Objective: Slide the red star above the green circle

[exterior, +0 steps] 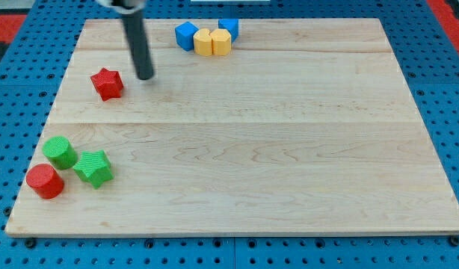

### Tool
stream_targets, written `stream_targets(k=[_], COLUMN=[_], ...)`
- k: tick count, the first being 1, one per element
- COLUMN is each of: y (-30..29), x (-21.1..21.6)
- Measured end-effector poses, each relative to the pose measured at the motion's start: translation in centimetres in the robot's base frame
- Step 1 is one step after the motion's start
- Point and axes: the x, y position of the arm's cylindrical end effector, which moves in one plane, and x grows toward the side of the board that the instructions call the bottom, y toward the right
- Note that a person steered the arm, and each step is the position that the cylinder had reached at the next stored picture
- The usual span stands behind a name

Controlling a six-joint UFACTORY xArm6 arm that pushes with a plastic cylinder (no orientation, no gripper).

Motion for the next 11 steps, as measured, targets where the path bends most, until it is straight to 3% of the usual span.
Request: stream_targets(k=[1, 2, 3, 4, 5, 9, 11], y=[-6.1, -1.8, -1.4, -7.9, -9.9, -10.5, -1.3], x=[4.2, 3.2, -3.1, -1.3, 0.0, 5.6, 7.7])
